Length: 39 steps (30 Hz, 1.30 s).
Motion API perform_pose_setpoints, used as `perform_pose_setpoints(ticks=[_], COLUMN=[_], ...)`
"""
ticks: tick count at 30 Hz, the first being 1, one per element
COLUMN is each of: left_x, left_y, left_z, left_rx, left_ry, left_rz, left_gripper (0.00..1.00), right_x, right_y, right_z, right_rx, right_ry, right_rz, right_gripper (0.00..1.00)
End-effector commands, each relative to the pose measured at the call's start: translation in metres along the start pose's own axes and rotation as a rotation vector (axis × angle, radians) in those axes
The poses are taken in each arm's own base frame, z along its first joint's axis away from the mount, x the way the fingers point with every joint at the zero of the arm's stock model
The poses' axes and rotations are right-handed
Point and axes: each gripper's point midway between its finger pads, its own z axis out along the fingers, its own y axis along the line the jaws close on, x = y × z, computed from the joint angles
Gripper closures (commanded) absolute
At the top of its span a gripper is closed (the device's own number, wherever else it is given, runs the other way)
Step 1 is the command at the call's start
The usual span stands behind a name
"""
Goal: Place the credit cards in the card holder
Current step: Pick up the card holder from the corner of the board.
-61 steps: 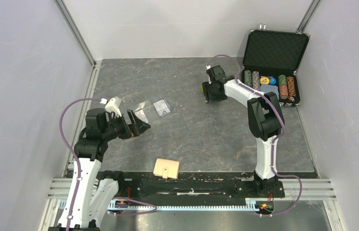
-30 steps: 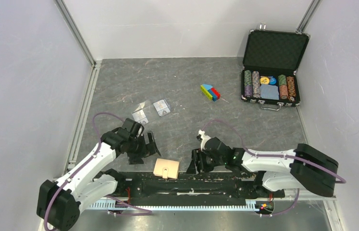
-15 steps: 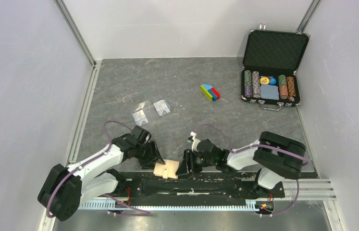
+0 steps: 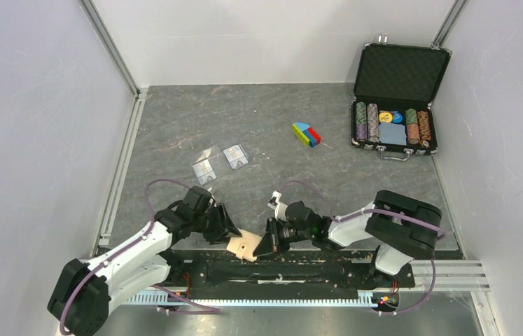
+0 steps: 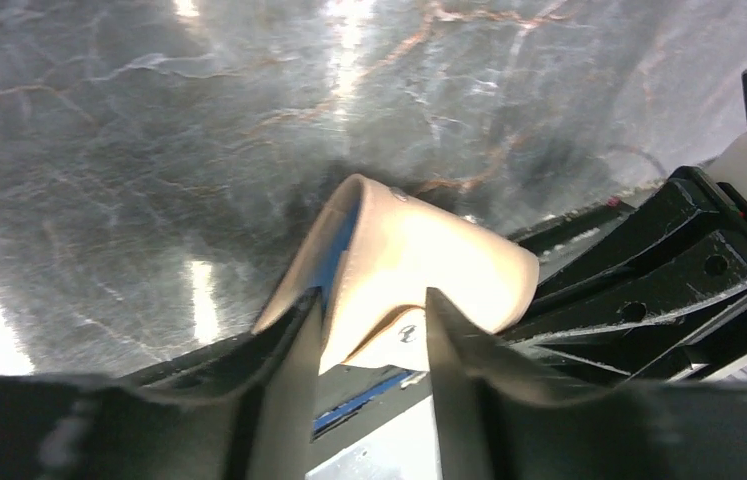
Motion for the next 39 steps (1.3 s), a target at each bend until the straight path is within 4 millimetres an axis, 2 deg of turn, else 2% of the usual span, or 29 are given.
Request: perform_pose_setpoints(ticks=[1,3,6,8,12,14,21,26,31,39], left_x=[-0.002,-0.009,-0.018,-0.019,-0.015,-0.015,-0.01,-0.012,-0.02,-0.029], left_y=[-0.052,-0.056,-0.065,-0.078,-0.117,-0.13,-0.157,-0.161,-0.15,-0.153], left_z=[-0.019,-0.029,-0.04,-0.047,-0.063,-0.071,-0.085,-0.082,-0.069,-0.072], left_rx=[0.214,0.217,0.246,0.315,0.552,0.621,0.768,0.788,0.737,0.8], left_ry=[-0.004,-0.056,-0.124,-0.136,-0.126,-0.13,-0.082,-0.074,-0.115,-0.169], left_rz=[0.042,0.052,0.068,0.081,0.116,0.137,0.193,0.178,0.113,0.06], left_gripper=[0.44,0.3,0.24,0.2,0.17,0.15,0.2,0.26,0.19,0.2], right_x=[-0.044,-0.049,-0.057,-0.062,-0.068,-0.069,-0.069,-0.07,-0.076,-0.075], right_y=[0.056,0.057,0.059,0.063,0.071,0.074,0.093,0.104,0.115,0.121], right_z=[-0.008,-0.018,-0.037,-0.051,-0.082,-0.094,-0.112,-0.116,-0.126,-0.129], right_rx=[-0.102,-0.066,0.005,0.023,-0.02,-0.05,-0.119,-0.15,-0.165,-0.179], right_ry=[-0.163,-0.185,-0.226,-0.254,-0.333,-0.354,-0.372,-0.377,-0.418,-0.416], right_rz=[-0.137,-0.166,-0.225,-0.239,-0.212,-0.198,-0.187,-0.189,-0.194,-0.192], right_gripper=[1.0,1.0,1.0,1.0,1.0,1.0,1.0,1.0,1.0,1.0])
